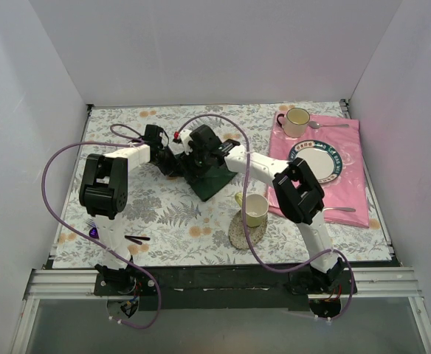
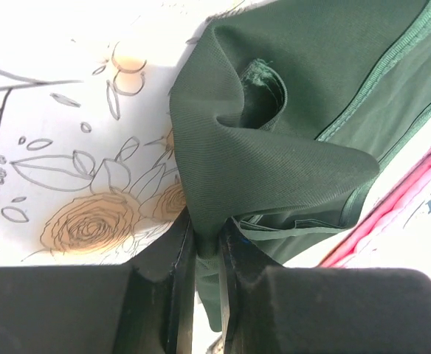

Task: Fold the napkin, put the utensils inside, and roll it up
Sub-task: Roll the napkin with the utensil

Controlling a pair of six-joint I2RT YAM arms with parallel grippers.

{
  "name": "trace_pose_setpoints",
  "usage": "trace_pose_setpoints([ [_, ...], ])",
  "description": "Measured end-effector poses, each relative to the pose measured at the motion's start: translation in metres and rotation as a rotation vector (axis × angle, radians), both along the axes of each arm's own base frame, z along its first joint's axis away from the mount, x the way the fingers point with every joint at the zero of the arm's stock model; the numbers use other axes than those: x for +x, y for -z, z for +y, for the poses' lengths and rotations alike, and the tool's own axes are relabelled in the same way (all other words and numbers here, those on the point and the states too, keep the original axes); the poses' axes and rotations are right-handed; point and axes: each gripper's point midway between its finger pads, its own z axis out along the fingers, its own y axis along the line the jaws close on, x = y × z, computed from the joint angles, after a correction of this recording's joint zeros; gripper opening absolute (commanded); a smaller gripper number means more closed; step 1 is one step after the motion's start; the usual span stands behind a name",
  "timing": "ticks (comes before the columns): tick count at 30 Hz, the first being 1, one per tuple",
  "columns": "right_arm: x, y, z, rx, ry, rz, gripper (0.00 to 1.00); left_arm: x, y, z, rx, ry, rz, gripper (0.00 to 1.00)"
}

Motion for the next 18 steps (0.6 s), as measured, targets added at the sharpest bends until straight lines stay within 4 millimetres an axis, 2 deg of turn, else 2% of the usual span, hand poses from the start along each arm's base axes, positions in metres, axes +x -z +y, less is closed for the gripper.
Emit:
trace_pose_setpoints([
  [3,-0.006,-0.001,0.008,-0.067,0.001,-0.101,0.65,-0.005,0.0,0.0,-0.01,0.004,0.023,0.0],
  [7,-0.019,0.008,0.013,-0.149,-0.005,-0.184,0.62,-0.01,0.0,-0.001,-0.019,0.006,0.046,0.0],
  [12,-0.017,0.021,0.005,-0.218,0.026,-0.244,0.57,-0.013,-0.001,-0.003,-0.044,0.004,0.068,0.0],
  [18,-0.01,0.041,0.0,-0.245,0.051,-0.277,0.4,-0.017,0.0,-0.004,-0.062,-0.007,0.088,0.0],
])
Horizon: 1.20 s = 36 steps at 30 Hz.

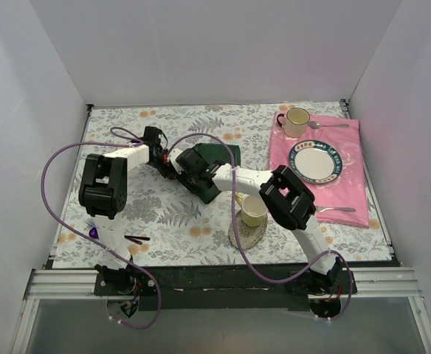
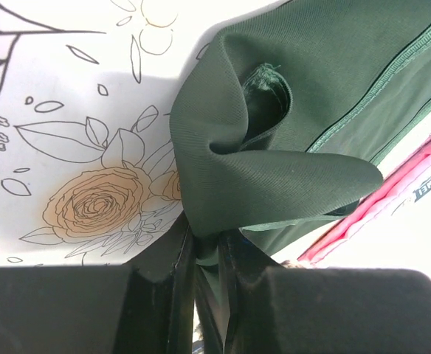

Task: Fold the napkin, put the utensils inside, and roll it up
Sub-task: Roll the napkin with the utensil

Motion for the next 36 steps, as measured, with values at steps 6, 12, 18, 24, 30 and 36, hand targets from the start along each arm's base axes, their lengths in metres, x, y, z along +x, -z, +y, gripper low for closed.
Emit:
trace_pose_setpoints([
  [6,-0.002,0.006,0.005,0.003,-0.002,-0.012,0.09,0.0,0.0,0.001,-0.029,-0.018,0.01,0.0],
  [12,0.004,0.004,0.009,0.089,0.004,0.054,0.01,0.003,0.0,0.007,-0.04,-0.034,0.007,0.13],
  [18,0.01,0.001,0.01,0.304,-0.043,0.272,0.01,0.001,-0.009,0.013,-0.007,0.013,-0.073,0.54],
  [24,0.013,0.004,0.008,0.531,-0.073,0.56,0.01,-0.011,-0.026,0.023,0.044,0.007,-0.146,0.62],
  [30,0.008,0.005,0.0,0.698,-0.061,0.806,0.01,-0.009,-0.025,0.015,0.028,-0.006,-0.169,0.59],
  [36,-0.002,0.003,-0.018,0.833,0.012,1.036,0.01,-0.007,-0.01,0.002,0.013,-0.031,-0.124,0.49],
])
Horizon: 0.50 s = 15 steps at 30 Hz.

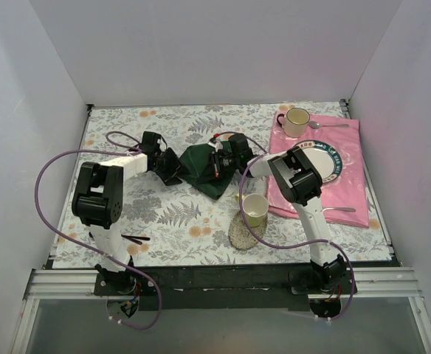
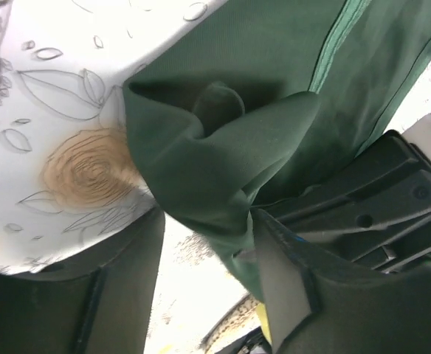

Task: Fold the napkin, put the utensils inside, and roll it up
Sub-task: Roll the napkin with the utensil

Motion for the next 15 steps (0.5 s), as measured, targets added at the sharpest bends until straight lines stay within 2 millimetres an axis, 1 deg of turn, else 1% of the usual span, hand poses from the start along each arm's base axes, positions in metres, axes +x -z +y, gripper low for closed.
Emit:
trace_pose_setpoints([
  [2,0.001,-0.003,-0.001,0.021,0.011,0.034,0.01,0.003,0.002,-0.003,0.003,-0.008,0.005,0.39],
  [4,0.002,-0.005,0.0,0.04,0.019,0.067,0.01,0.007,0.004,-0.007,0.014,-0.015,0.007,0.2],
  [5,0.002,-0.006,0.001,0.048,0.021,0.08,0.01,0.009,0.006,-0.008,0.022,-0.02,0.011,0.09],
  [7,0.003,-0.008,0.001,0.055,0.029,0.098,0.01,0.01,0.011,-0.01,0.026,-0.033,0.025,0.04],
  [8,0.003,-0.008,0.001,0.053,0.032,0.105,0.01,0.012,0.01,-0.012,0.022,-0.035,0.025,0.0],
  [11,0.004,-0.004,0.0,0.027,0.03,0.101,0.13,0.015,0.01,-0.012,0.03,-0.035,0.036,0.0],
  [12,0.005,-0.002,0.0,0.003,0.021,0.08,0.21,0.015,0.011,-0.012,0.035,-0.033,0.039,0.0],
  [14,0.009,0.001,0.001,-0.041,0.009,0.026,0.29,0.016,0.01,-0.012,0.044,-0.029,0.04,0.0],
  [15,0.01,0.001,0.002,-0.07,0.004,-0.007,0.36,0.017,0.01,-0.012,0.048,-0.026,0.037,0.0],
])
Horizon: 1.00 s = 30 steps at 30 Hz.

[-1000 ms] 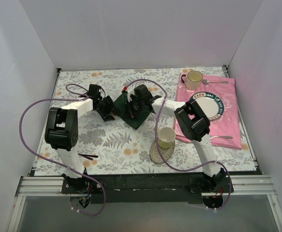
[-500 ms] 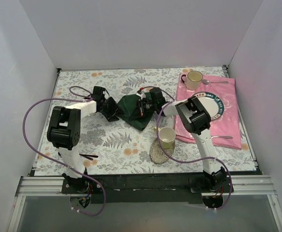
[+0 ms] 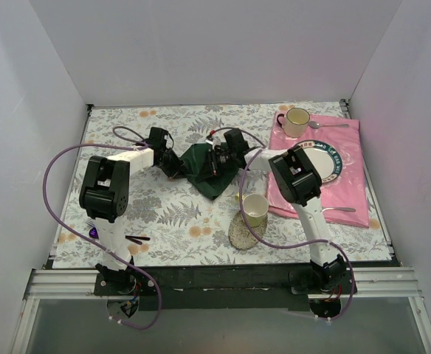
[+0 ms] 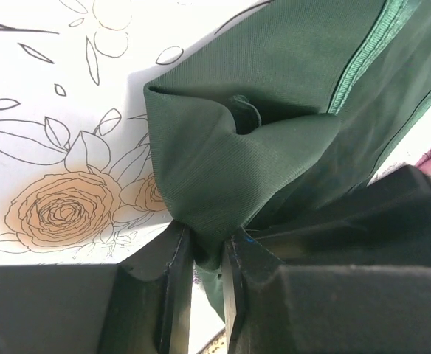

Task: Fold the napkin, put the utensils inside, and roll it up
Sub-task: Roll the napkin with the utensil

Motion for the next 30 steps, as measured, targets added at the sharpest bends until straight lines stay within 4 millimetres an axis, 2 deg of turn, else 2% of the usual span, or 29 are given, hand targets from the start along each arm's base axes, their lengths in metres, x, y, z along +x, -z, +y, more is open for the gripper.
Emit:
trace_pose_setpoints([
  [2,0.0,-0.002,0.0,-0.072,-0.002,-0.079,0.47,0.0,0.0,0.0,0.005,0.006,0.002,0.0],
  [3,0.0,-0.005,0.0,-0.114,-0.003,-0.134,0.62,-0.001,0.0,0.0,0.006,0.007,0.002,0.0],
  [4,0.0,-0.007,0.0,-0.166,0.001,-0.196,0.64,-0.001,0.0,0.001,0.007,0.008,0.005,0.0],
  [9,-0.013,-0.025,0.012,-0.388,-0.015,-0.54,0.67,-0.006,0.0,0.001,0.008,0.01,0.032,0.0],
  [10,-0.015,-0.027,0.014,-0.429,-0.015,-0.6,0.72,-0.008,0.0,0.001,0.008,0.008,0.04,0.0],
  [12,-0.02,-0.025,0.019,-0.503,-0.022,-0.694,0.74,-0.011,0.0,0.002,0.011,0.005,0.06,0.0],
  [17,-0.024,-0.011,0.017,-0.679,-0.045,-0.877,0.71,-0.018,0.001,0.002,0.008,-0.002,0.1,0.0],
  [20,-0.018,-0.003,0.01,-0.773,-0.041,-0.957,0.66,-0.023,0.001,0.002,-0.002,-0.001,0.123,0.0],
  [21,-0.016,0.0,0.009,-0.793,-0.036,-0.97,0.58,-0.024,0.001,0.002,-0.003,-0.001,0.128,0.0],
  [23,-0.012,-0.001,0.008,-0.821,-0.031,-1.008,0.49,-0.026,0.001,0.002,-0.007,0.0,0.141,0.0],
  [24,-0.011,-0.001,0.007,-0.826,-0.03,-1.012,0.41,-0.026,0.001,0.003,-0.01,-0.002,0.143,0.0],
  [26,-0.013,0.0,0.01,-0.818,-0.03,-1.007,0.32,-0.025,0.0,0.003,-0.018,-0.007,0.142,0.0],
  [27,-0.014,0.001,0.011,-0.808,-0.031,-1.003,0.24,-0.024,0.0,0.003,-0.02,-0.006,0.139,0.0],
  [29,-0.017,0.004,0.014,-0.781,-0.031,-0.987,0.14,-0.024,-0.001,0.004,-0.024,-0.007,0.138,0.0],
  [30,-0.017,0.004,0.015,-0.766,-0.021,-0.981,0.05,-0.023,-0.001,0.006,-0.024,-0.011,0.138,0.01],
])
